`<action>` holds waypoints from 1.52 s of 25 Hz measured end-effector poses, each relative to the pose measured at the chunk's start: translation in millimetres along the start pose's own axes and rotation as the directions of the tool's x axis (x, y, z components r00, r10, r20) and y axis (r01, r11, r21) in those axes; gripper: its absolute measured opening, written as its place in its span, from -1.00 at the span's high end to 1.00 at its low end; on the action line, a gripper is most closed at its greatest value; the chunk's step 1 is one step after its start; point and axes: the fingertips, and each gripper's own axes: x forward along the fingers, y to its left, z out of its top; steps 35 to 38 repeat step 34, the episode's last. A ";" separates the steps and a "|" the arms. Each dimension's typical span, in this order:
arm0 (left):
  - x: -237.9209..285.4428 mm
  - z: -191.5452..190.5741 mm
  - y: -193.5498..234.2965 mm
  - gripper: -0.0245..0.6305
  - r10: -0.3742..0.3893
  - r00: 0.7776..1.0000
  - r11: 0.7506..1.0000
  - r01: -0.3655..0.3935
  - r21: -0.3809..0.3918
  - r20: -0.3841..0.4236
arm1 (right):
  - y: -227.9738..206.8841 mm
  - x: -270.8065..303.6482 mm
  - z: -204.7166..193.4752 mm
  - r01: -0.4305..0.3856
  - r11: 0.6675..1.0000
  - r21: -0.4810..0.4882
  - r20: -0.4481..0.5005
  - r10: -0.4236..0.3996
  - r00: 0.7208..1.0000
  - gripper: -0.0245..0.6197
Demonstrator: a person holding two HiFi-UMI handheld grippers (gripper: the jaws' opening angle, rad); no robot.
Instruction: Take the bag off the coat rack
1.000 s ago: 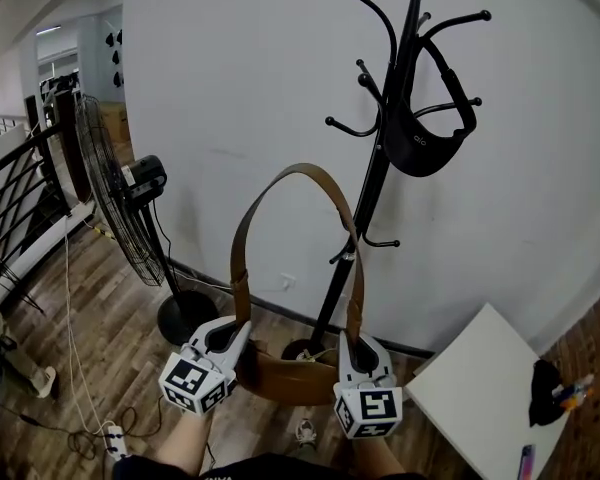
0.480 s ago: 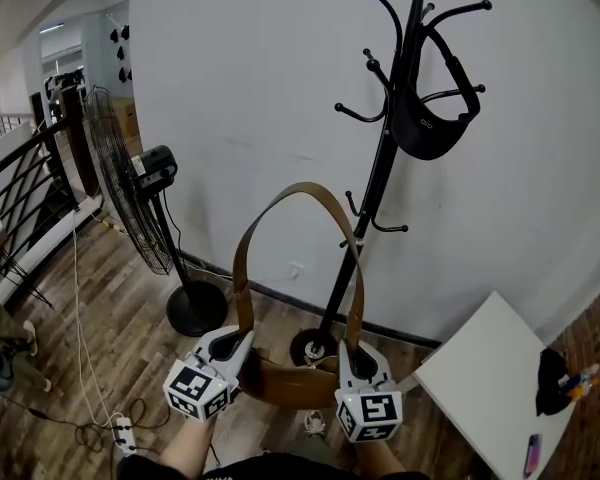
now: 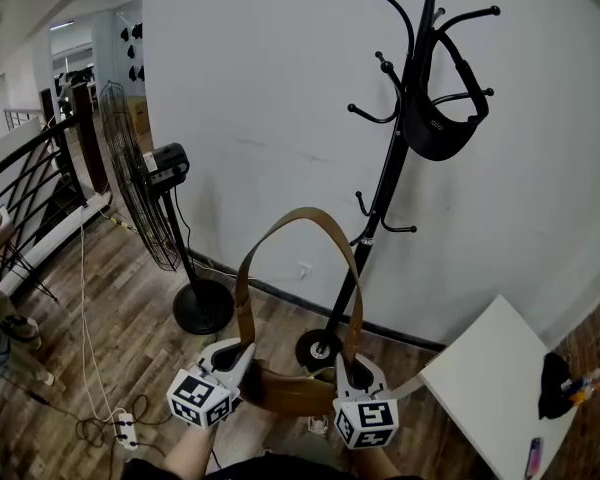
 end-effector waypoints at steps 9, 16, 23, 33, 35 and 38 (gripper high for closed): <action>-11.5 -18.2 -0.8 0.87 0.012 1.000 1.000 -0.013 -0.028 -0.022 | 11.7 0.0 -17.6 -0.027 1.000 -0.010 -0.044 0.027 0.999 0.84; -12.8 -23.3 0.9 0.87 0.024 0.999 0.999 -0.025 -0.032 -0.035 | 17.8 3.0 -29.1 -0.052 0.999 -0.004 -0.071 0.052 0.996 0.84; -10.5 -23.3 0.3 0.87 0.025 0.999 0.999 -0.026 -0.032 -0.031 | 18.6 3.8 -29.6 -0.053 0.998 -0.014 -0.071 0.052 0.996 0.84; -1.8 -19.1 -3.1 0.87 0.006 1.000 0.999 -0.007 -0.032 -0.029 | 9.8 3.7 -25.3 -0.042 0.999 -0.021 -0.074 0.040 0.996 0.84; -1.4 -18.8 -3.5 0.87 0.004 1.000 1.000 -0.005 -0.030 -0.031 | 8.9 3.7 -24.9 -0.040 0.999 -0.021 -0.074 0.039 0.996 0.84; -1.4 -18.8 -3.5 0.87 0.004 1.000 1.000 -0.005 -0.030 -0.031 | 8.9 3.7 -24.9 -0.040 0.999 -0.021 -0.074 0.039 0.996 0.84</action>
